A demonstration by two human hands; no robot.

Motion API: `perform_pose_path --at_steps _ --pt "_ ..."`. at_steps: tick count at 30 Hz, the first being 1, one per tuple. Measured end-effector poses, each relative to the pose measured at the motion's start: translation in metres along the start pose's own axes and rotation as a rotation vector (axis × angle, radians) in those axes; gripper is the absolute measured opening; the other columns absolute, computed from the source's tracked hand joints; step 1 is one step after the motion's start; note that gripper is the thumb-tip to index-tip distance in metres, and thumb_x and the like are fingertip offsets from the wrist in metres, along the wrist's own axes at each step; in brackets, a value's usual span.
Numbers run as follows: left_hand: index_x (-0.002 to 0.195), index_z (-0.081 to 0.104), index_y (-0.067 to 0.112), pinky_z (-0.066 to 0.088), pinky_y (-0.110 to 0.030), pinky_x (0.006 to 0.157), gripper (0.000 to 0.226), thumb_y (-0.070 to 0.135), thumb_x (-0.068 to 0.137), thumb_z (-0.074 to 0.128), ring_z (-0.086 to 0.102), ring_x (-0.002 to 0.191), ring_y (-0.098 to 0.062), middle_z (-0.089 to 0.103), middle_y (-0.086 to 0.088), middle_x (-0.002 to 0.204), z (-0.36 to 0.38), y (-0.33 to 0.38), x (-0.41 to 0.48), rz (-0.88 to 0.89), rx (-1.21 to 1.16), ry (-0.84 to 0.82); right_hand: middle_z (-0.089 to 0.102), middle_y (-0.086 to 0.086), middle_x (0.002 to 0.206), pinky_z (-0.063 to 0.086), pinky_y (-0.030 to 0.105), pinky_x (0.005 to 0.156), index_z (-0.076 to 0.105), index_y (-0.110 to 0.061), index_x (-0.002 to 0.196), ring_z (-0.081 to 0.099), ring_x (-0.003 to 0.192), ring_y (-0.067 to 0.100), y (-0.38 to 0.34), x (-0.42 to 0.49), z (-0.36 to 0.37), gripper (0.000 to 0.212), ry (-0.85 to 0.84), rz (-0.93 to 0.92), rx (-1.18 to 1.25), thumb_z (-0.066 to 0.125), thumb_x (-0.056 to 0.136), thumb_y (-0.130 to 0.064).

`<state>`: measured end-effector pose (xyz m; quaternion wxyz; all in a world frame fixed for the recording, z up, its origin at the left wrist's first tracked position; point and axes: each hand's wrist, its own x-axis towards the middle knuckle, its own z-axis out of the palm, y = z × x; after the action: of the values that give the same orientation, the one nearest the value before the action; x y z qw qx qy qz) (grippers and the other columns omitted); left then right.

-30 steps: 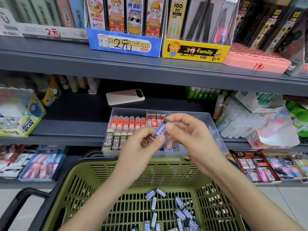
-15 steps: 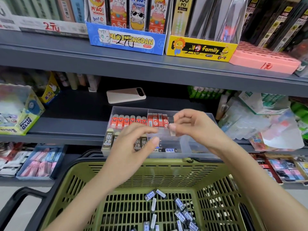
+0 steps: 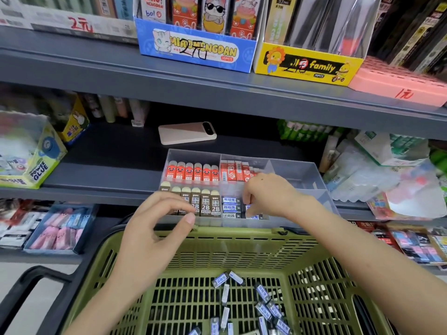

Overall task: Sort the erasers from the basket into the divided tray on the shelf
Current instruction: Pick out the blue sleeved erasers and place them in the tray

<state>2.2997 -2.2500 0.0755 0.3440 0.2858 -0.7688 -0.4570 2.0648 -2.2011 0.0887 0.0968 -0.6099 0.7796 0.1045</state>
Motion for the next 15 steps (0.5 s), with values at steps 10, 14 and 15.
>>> perform_pose_path --at_steps 10,14,15 --pt "0.084 0.069 0.023 0.041 -0.012 0.088 0.016 0.006 0.083 0.070 0.058 0.098 -0.004 0.063 0.010 0.094 -0.003 -0.001 -0.002 0.020 0.010 0.012 0.067 -0.005 0.109 0.046 0.029 0.085 0.065 -0.022 0.111 0.056 0.104 0.016 0.000 -0.018 -0.005 0.025 0.034 -0.044 0.072 0.062 0.086 -0.021" --pt "0.086 0.070 0.018 0.042 -0.014 0.086 0.017 0.002 0.083 0.066 0.058 0.096 -0.004 0.063 0.005 0.096 -0.005 0.000 -0.004 0.033 0.028 0.029 0.071 -0.008 0.090 0.044 0.013 0.071 0.072 -0.020 0.095 0.058 0.075 0.000 -0.012 -0.052 -0.013 0.012 0.317 -0.079 0.308 0.068 0.084 -0.022" --pt "0.086 0.070 0.018 0.042 -0.015 0.085 0.016 0.002 0.083 0.066 0.058 0.095 -0.005 0.063 0.005 0.096 -0.005 0.000 -0.005 0.042 0.039 0.034 0.071 -0.010 0.084 0.040 0.006 0.066 0.073 -0.019 0.090 0.057 0.068 -0.001 -0.016 -0.063 -0.012 0.009 0.363 -0.103 0.438 0.070 0.082 -0.020"
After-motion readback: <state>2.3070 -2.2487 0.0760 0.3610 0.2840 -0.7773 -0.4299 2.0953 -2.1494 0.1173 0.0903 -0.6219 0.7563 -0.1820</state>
